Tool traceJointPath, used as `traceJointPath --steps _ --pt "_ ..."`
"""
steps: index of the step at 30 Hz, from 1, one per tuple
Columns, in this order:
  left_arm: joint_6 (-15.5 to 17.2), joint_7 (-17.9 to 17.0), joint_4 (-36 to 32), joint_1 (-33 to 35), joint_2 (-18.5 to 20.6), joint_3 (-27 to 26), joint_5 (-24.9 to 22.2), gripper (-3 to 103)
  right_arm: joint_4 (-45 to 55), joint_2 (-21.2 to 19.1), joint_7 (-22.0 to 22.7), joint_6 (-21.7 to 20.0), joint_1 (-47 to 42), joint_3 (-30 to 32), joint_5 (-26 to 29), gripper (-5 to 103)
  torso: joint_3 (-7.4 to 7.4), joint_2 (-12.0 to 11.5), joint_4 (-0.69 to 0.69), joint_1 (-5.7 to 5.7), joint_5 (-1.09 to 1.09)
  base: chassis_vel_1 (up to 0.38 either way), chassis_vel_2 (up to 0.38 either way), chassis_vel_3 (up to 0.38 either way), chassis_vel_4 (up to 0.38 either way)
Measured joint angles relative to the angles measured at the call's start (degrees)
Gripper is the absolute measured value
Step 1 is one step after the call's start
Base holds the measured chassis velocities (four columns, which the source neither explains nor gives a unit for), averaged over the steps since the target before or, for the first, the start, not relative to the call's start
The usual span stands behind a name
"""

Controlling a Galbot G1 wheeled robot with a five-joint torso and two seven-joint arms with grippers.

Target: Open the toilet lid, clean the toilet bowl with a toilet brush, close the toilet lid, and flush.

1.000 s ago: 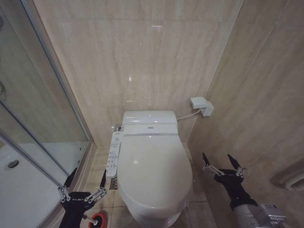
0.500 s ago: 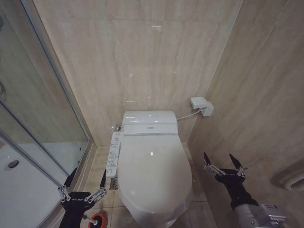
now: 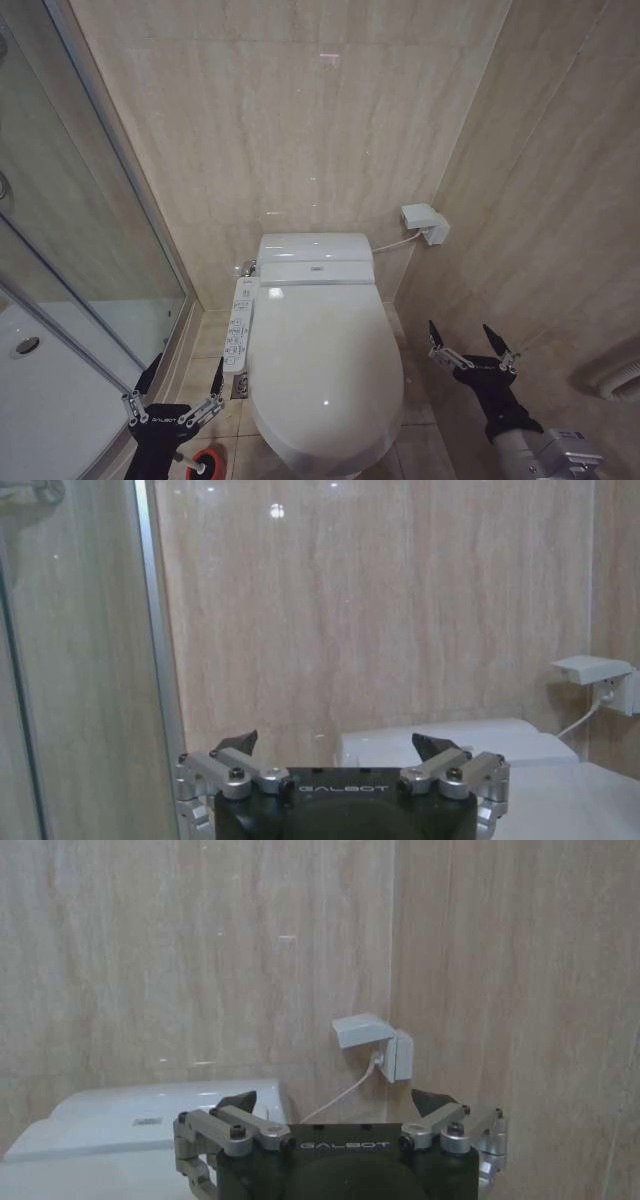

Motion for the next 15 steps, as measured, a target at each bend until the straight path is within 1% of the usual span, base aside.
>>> traceJointPath --steps 15 --pt "0.0 0.0 0.0 0.0 0.0 0.0 0.0 100 -0.1 0.0 0.0 0.0 0.0 0.0 0.0 100 0.0 0.0 0.0 0.0 0.0 0.0 0.0 0.0 0.0"
